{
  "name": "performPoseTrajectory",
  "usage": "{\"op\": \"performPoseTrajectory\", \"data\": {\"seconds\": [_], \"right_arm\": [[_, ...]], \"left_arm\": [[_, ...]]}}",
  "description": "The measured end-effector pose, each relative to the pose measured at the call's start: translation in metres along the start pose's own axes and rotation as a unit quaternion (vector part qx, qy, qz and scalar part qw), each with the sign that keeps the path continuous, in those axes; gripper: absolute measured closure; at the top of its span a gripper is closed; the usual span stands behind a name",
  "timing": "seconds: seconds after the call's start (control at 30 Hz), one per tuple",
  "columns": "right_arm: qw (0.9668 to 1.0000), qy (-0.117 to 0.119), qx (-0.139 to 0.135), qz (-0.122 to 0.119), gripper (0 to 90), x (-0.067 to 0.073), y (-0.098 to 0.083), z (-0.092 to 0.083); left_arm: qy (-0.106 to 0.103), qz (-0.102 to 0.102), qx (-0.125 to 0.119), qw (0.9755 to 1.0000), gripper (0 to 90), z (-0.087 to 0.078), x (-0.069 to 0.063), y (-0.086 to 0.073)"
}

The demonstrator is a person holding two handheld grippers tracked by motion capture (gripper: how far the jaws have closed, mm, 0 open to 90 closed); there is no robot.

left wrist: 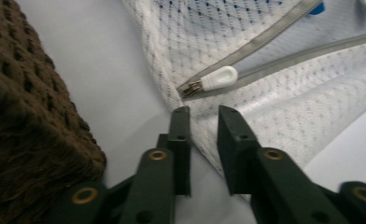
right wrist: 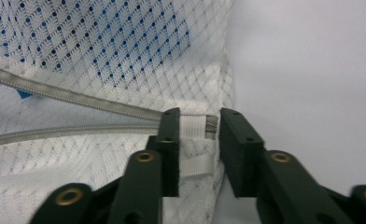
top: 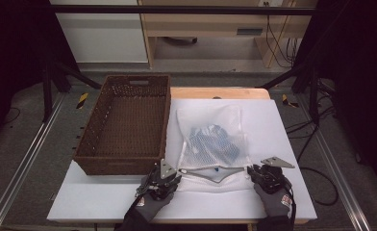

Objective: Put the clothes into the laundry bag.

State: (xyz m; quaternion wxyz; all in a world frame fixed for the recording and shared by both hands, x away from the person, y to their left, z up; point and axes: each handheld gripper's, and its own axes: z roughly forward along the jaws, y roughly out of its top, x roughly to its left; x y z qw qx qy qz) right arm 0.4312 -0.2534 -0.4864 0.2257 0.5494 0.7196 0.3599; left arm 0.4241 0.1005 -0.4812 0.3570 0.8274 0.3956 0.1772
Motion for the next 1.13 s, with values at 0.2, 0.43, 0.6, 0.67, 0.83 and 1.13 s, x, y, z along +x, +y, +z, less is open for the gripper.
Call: {"op": "performPoseTrajectory", "data": {"seconds": [0.2,0.43,0.6,0.67,0.83,1.13], "right_arm": [[0.9998,0.006,-0.003,0.017,87.5,-0.009,-0.008,-0.011],[0.9998,0.007,-0.004,0.017,86.1,-0.012,-0.01,-0.013],[0.9989,0.026,-0.041,0.001,69.6,-0.012,-0.008,-0.016],[0.9979,0.033,-0.055,-0.002,62.2,-0.012,-0.006,-0.019],[0.9972,0.019,-0.071,-0.011,40.3,-0.015,-0.003,-0.022],[0.9974,-0.005,-0.072,0.005,26.6,-0.031,-0.005,-0.026]], "left_arm": [[0.005,-0.004,-0.003,1.0,88.7,0.0,0.0,0.0],[0.005,0.003,-0.016,0.9999,88.4,-0.001,0.002,-0.004],[-0.006,0.005,-0.062,0.9981,78.8,-0.013,0.005,-0.005],[-0.012,0.006,-0.076,0.997,74.5,-0.019,0.005,-0.004],[-0.023,0.002,-0.085,0.9961,61.4,-0.032,0.01,-0.007],[-0.047,0.018,-0.084,0.9952,47.0,-0.041,0.012,-0.015]]}}
